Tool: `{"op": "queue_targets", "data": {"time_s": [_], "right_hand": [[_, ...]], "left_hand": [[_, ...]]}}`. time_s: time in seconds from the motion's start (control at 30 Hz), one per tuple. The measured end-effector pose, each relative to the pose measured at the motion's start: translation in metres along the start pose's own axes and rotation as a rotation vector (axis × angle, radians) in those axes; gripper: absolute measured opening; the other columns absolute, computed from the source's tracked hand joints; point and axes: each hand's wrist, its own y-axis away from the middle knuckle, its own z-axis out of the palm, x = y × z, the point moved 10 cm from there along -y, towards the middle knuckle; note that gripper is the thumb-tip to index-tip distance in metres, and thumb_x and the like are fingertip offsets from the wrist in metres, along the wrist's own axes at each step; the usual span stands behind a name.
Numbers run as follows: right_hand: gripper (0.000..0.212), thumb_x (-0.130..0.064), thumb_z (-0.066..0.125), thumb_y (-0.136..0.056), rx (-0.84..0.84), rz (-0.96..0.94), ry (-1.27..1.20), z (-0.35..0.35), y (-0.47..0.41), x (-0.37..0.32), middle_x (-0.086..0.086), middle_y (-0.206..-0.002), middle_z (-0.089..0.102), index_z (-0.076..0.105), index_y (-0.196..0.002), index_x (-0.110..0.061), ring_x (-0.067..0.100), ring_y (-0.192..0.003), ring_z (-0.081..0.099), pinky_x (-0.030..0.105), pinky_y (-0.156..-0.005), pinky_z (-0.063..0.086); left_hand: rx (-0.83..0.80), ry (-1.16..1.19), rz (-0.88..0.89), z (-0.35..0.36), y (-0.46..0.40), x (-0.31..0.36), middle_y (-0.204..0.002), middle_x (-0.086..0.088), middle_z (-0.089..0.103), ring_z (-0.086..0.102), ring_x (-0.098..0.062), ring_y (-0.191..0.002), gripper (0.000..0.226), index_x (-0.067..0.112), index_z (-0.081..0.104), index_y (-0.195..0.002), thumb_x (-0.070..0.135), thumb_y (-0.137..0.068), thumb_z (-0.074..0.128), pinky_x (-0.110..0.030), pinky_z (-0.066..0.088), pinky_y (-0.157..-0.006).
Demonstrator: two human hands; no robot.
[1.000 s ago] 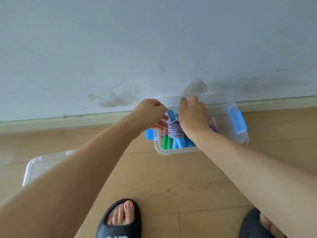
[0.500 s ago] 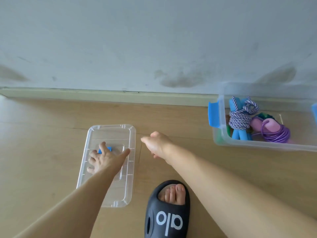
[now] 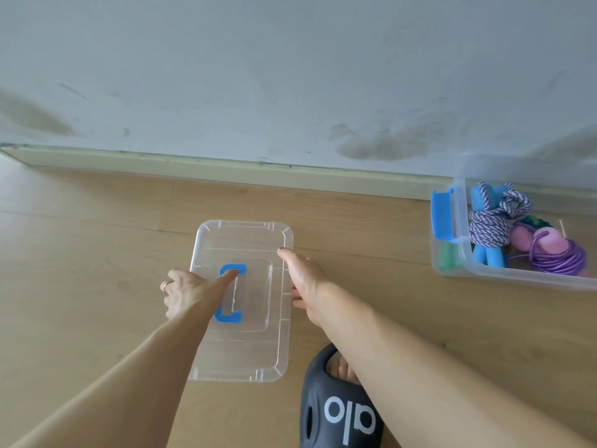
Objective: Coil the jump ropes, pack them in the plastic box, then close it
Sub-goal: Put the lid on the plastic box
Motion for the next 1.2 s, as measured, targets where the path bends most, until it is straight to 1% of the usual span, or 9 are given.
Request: {"op": "queue_targets", "data": {"time_s": [0.13, 0.27, 0.37, 0.5, 0.63, 0.77, 0.87, 1.03, 1.2], "right_hand": [[0.051, -0.062, 0.056, -0.085, 0.015, -0.041, -0.047, -0.027, 0.024, -0.02, 0.006, -0.111, 0.059, 0.052, -0.118, -0.024, 0.025, -0.1, 0.064, 0.043, -0.098, 0.051], [0.051, -0.063, 0.06, -0.082, 0.02, -0.187, -0.056, -0.068, 0.058, -0.063, 0.004, -0.105, 0.055, 0.051, -0.119, -0.03, 0.022, -0.075, 0.06, 0.042, -0.093, 0.055], [0.057, -0.061, 0.062, -0.078, 0.164, -0.349, 0.007, -0.127, 0.095, -0.105, 0.002, -0.102, 0.06, 0.053, -0.122, -0.026, 0.021, -0.069, 0.062, 0.036, -0.075, 0.054], [0.035, -0.034, 0.065, -0.086, 0.412, -0.567, 0.056, -0.227, 0.162, -0.138, 0.008, -0.094, 0.07, 0.057, -0.117, -0.021, 0.022, -0.06, 0.066, 0.029, -0.055, 0.053], [0.015, -0.02, 0.054, -0.096, 0.599, -0.722, 0.063, -0.32, 0.208, -0.133, 0.007, -0.077, 0.067, 0.069, -0.098, -0.015, 0.017, -0.041, 0.052, 0.023, -0.041, 0.045], [0.025, -0.02, 0.051, -0.094, 0.818, -0.698, 0.003, -0.396, 0.206, -0.092, 0.005, -0.063, 0.063, 0.063, -0.074, -0.014, 0.021, -0.046, 0.05, 0.03, -0.052, 0.041], [0.024, -0.022, 0.05, -0.094, 0.894, -0.616, -0.103, -0.443, 0.188, -0.053, 0.009, -0.066, 0.065, 0.063, -0.076, -0.013, 0.025, -0.05, 0.053, 0.027, -0.05, 0.04], [0.03, -0.031, 0.045, -0.087, 1.056, -0.485, -0.129, -0.504, 0.154, 0.006, 0.019, -0.078, 0.069, 0.061, -0.075, -0.009, 0.04, -0.071, 0.065, 0.044, -0.067, 0.053], [0.022, -0.021, 0.045, -0.1, 1.22, -0.467, -0.13, -0.517, 0.151, 0.024, 0.013, -0.084, 0.062, 0.06, -0.09, -0.008, 0.034, -0.079, 0.052, 0.035, -0.065, 0.033]], "left_hand": [[0.072, 0.049, 0.181, -0.034, 0.008, 0.039, -0.119, -0.01, 0.051, 0.059, -0.028, -0.078, 0.063, 0.016, 0.058, -0.113, 0.067, -0.077, 0.064, -0.039, 0.052, -0.074], [0.161, 0.117, 0.403, -0.081, 0.045, 0.104, -0.082, -0.006, 0.064, 0.057, -0.025, -0.067, 0.05, 0.016, 0.057, -0.086, 0.066, -0.084, 0.051, -0.035, 0.046, -0.061], [0.163, 0.041, 0.58, -0.101, 0.096, 0.164, -0.073, -0.004, 0.063, 0.057, -0.023, -0.064, 0.049, 0.018, 0.055, -0.078, 0.066, -0.082, 0.049, -0.032, 0.04, -0.057], [0.077, -0.124, 0.843, -0.088, 0.181, 0.245, -0.076, -0.003, 0.063, 0.061, -0.024, -0.069, 0.051, 0.018, 0.056, -0.079, 0.069, -0.081, 0.048, -0.03, 0.042, -0.057], [-0.011, -0.146, 1.013, -0.054, 0.26, 0.31, -0.09, -0.001, 0.063, 0.06, -0.025, -0.08, 0.052, 0.02, 0.056, -0.096, 0.069, -0.083, 0.05, -0.033, 0.044, -0.065], [-0.074, -0.159, 1.141, -0.015, 0.309, 0.347, -0.103, -0.005, 0.064, 0.059, -0.028, -0.092, 0.053, 0.02, 0.048, -0.116, 0.062, -0.086, 0.056, -0.04, 0.049, -0.079], [-0.109, -0.18, 1.152, 0.019, 0.326, 0.36, -0.116, -0.007, 0.06, 0.058, -0.029, -0.104, 0.056, 0.018, 0.045, -0.126, 0.057, -0.089, 0.058, -0.041, 0.048, -0.087], [-0.174, 0.006, 0.921, 0.07, 0.316, 0.336, -0.134, -0.01, 0.047, 0.052, -0.029, -0.116, 0.073, 0.014, 0.037, -0.138, 0.058, -0.087, 0.063, -0.039, 0.042, -0.09], [-0.239, 0.151, 0.762, 0.112, 0.305, 0.301, -0.124, -0.012, 0.056, 0.051, -0.026, -0.103, 0.077, 0.012, 0.03, -0.14, 0.054, -0.086, 0.065, -0.035, 0.038, -0.08]]}}
